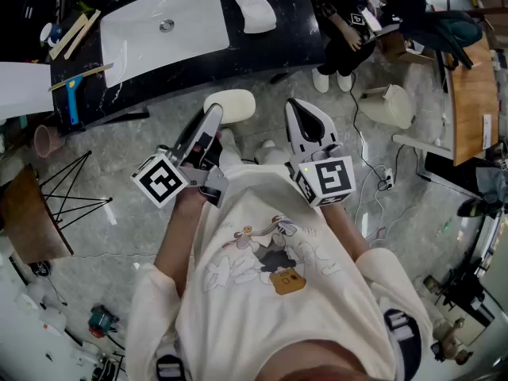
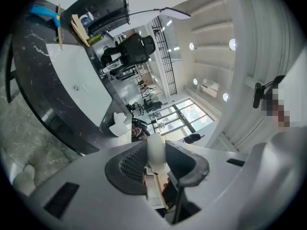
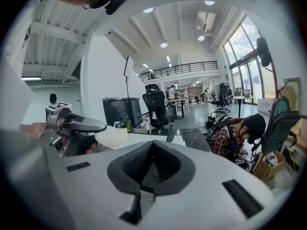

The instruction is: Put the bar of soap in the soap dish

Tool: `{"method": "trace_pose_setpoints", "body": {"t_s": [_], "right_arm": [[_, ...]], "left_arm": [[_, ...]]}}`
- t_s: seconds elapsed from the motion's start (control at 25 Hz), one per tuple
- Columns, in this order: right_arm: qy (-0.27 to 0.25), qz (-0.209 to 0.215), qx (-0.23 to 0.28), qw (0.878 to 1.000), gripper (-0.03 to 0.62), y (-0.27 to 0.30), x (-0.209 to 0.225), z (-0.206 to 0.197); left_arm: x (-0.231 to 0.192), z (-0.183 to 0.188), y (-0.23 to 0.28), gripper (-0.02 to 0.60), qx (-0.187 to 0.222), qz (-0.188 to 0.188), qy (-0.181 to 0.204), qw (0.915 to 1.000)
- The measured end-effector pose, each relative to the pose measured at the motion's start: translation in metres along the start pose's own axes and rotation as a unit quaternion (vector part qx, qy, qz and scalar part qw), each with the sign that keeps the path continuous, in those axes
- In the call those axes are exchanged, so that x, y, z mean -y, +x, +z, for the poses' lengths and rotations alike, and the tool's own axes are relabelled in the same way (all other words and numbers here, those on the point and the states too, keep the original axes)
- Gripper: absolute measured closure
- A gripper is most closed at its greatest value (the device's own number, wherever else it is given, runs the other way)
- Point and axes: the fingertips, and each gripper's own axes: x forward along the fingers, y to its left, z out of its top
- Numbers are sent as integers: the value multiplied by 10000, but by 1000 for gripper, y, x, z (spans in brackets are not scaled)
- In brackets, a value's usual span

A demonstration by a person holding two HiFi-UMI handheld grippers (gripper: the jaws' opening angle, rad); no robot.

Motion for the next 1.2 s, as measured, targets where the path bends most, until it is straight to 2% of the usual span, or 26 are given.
{"method": "trace_pose_setpoints", "body": {"t_s": [0.32,0.56,0.76,1.0,1.08,1.2], "right_arm": [[-13,379,-55,9993,588,-67,12,-20],[265,305,32,9992,588,-89,13,-23],[479,291,119,9984,586,-83,13,-22],[462,32,57,9989,586,-47,6,-15],[422,-70,0,9991,586,-36,2,-13],[318,-215,-59,9992,586,-20,-4,-7]], "left_arm": [[40,-82,-28,459,312,-77,42,9995],[57,-109,-33,459,182,-106,8,9998],[59,-103,-24,459,51,-205,7,9998],[45,-56,-23,459,-17,-329,48,9994],[34,-41,-24,459,-172,-367,16,9992],[22,-21,-18,459,-633,-517,89,9966]]}}
